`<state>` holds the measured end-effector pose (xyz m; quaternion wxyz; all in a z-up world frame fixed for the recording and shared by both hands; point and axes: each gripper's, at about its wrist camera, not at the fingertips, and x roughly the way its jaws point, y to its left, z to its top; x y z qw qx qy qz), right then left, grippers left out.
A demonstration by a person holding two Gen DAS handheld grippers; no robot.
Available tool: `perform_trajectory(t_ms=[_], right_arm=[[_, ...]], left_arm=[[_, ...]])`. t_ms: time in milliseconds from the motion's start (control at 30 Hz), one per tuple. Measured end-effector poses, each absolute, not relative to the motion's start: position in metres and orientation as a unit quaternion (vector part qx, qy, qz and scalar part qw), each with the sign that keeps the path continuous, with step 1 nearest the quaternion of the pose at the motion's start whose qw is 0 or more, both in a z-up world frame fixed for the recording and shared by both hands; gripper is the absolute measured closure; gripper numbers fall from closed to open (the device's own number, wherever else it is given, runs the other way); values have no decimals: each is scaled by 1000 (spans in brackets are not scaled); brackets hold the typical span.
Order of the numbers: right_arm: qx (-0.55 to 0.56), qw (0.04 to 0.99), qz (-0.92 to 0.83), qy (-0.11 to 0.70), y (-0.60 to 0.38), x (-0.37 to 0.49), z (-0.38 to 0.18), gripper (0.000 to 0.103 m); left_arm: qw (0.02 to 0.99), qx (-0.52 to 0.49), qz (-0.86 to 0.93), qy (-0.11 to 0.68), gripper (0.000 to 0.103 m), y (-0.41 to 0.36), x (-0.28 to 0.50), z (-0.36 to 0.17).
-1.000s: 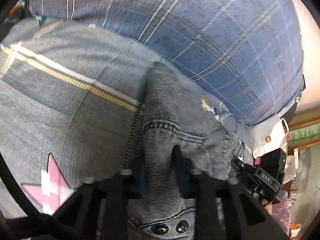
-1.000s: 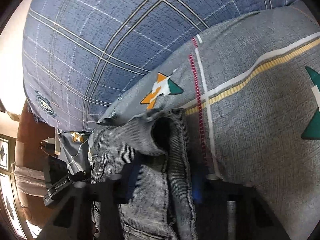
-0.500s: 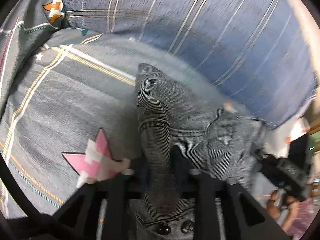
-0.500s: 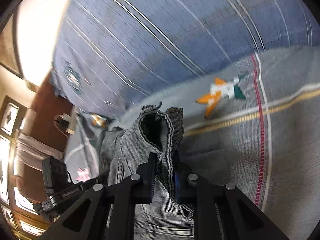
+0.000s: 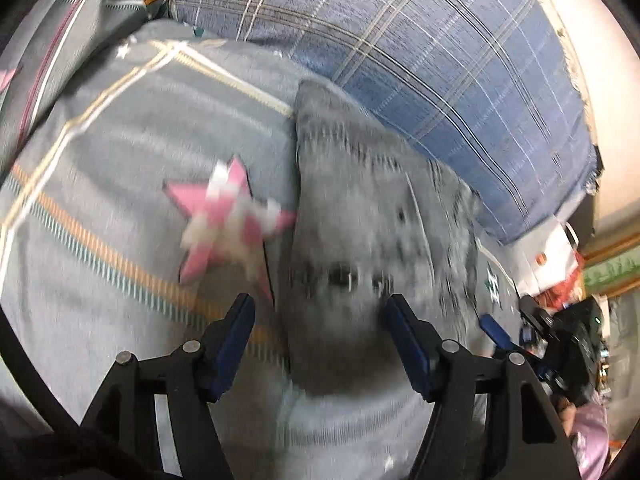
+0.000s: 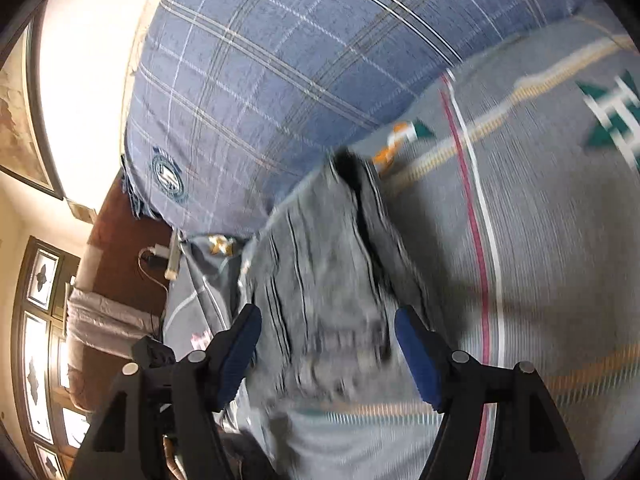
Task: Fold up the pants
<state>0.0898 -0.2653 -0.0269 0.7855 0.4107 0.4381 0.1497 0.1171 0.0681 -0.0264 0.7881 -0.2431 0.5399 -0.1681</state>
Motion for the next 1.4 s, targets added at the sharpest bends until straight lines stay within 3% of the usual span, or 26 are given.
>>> perform_trajectory(t_ms=[200, 433, 600, 667, 833, 967, 1000, 1033, 1133, 1267, 1400], right_arm=[[394, 785, 123, 461, -259, 87, -39, 31], [401, 809, 101, 419, -279, 81, -21, 31], [387, 774, 99, 491, -264, 94, -49, 31], [354, 785, 97, 498, -257, 97, -43, 31], [344, 783, 50, 516, -269, 97, -52, 35], [339, 783, 74, 517, -261, 100, -53, 36], [312, 791, 70, 521, -254, 102, -50, 41], [291, 798, 60, 524, -250, 103, -47, 58], [258, 812, 59, 520, -241, 103, -39, 75], [227, 834, 86, 496, -224, 92, -13, 79], [243, 832, 119, 484, -213, 72, -10, 79]], left_arm=[[778, -233, -179, 556, 34, 56, 105, -40], [780, -246, -179, 546, 34, 62, 108, -39], [778, -249, -175, 550, 34, 59, 109, -44], [783, -240, -183, 544, 46, 55, 107, -42], [787, -236, -175, 543, 41, 52, 107, -43], [780, -247, -179, 546, 44, 52, 107, -49], [783, -243, -179, 544, 46, 51, 105, -47], [788, -235, -178, 540, 50, 49, 103, -45], [814, -208, -178, 512, 64, 44, 96, -26], [849, -201, -172, 456, 66, 61, 85, 10], [838, -147, -145, 505, 65, 58, 90, -11]])
